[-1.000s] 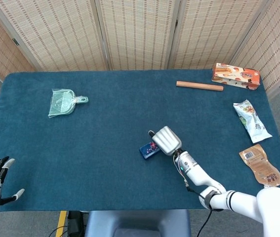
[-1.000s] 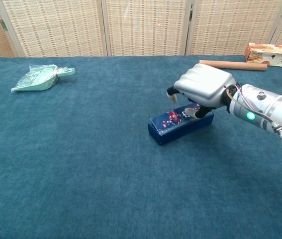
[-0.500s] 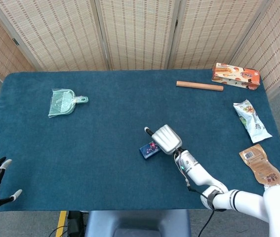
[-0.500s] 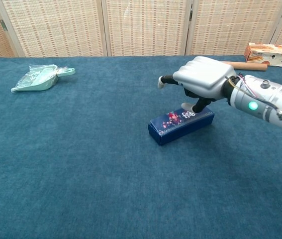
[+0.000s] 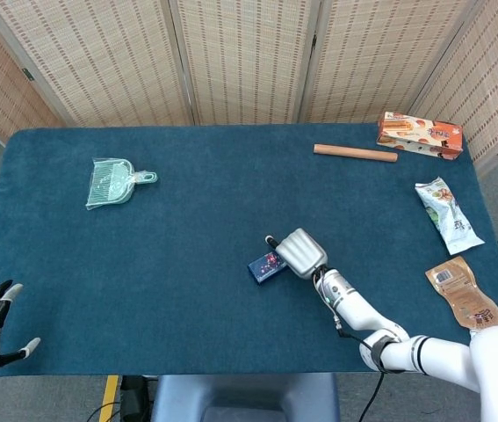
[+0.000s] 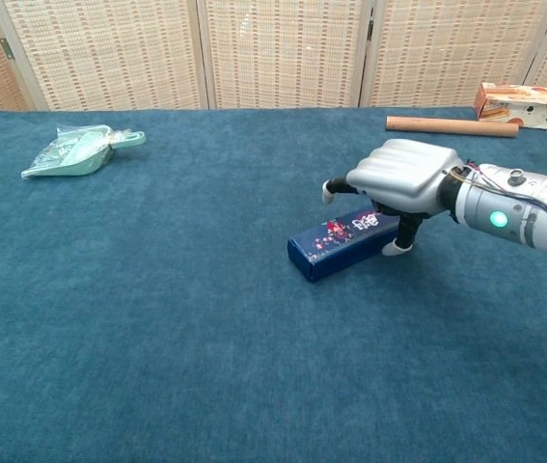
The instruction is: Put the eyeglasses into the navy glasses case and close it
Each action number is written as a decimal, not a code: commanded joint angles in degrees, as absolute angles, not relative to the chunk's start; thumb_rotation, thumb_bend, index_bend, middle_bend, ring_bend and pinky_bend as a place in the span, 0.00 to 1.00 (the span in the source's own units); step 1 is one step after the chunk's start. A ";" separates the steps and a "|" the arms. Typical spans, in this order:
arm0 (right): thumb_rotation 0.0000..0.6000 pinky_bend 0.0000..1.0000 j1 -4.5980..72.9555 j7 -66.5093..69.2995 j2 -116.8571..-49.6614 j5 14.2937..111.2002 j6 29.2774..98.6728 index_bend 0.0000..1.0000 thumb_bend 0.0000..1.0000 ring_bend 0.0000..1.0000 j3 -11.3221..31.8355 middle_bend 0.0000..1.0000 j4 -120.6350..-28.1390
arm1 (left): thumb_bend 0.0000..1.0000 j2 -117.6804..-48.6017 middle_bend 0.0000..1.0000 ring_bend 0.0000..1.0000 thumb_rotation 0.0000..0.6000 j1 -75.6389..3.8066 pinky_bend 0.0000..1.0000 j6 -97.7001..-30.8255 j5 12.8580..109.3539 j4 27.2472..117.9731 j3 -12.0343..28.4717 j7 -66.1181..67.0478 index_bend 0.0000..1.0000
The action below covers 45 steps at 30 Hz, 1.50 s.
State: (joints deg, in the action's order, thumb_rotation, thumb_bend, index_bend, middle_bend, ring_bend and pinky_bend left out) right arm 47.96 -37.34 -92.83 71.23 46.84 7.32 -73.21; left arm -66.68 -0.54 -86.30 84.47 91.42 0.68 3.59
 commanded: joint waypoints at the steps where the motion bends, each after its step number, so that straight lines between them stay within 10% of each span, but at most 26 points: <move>1: 1.00 0.97 48.77 -37.31 -93.94 70.43 46.34 0.27 0.25 1.00 7.75 1.00 -72.09 | 0.19 -66.75 0.10 0.10 1.00 -0.54 0.20 -86.17 84.37 91.37 0.64 3.65 0.15; 6: 1.00 0.97 49.51 -36.11 -95.17 69.96 46.41 0.53 0.37 1.00 8.24 1.00 -70.48 | 0.19 -66.88 0.10 0.10 1.00 -0.51 0.20 -85.96 84.12 91.26 0.60 3.71 0.15; 11: 1.00 0.97 49.68 -35.47 -95.41 69.63 46.72 0.55 0.38 1.00 8.17 1.00 -69.84 | 0.19 -66.88 0.10 0.10 1.00 -0.48 0.20 -86.02 84.12 91.17 0.65 3.55 0.15; 16: 1.00 0.97 49.06 -38.24 -92.73 62.70 44.59 0.03 0.18 1.00 8.19 0.96 -74.28 | 0.19 -66.95 0.10 0.10 1.00 -0.70 0.20 -85.85 84.28 91.22 0.72 3.57 0.15; 27: 1.00 0.95 43.20 -38.54 -84.18 64.49 57.84 0.00 0.12 0.95 7.14 0.87 -86.01 | 0.19 -67.82 0.10 0.10 1.00 -1.77 0.20 -86.13 85.28 91.18 1.62 3.71 0.15; 37: 1.00 0.74 29.18 -25.73 -75.97 75.40 77.02 0.00 0.20 0.57 2.16 0.50 -89.56 | 0.19 -69.48 0.10 0.10 1.00 -3.29 0.20 -86.22 85.30 91.29 3.13 5.84 0.15; 45: 1.00 0.33 19.81 -19.84 -69.51 77.79 83.80 0.00 0.20 0.13 -2.18 0.22 -91.33 | 0.19 -72.10 0.10 0.10 1.00 -4.42 0.20 -86.48 85.28 90.42 4.13 8.00 0.15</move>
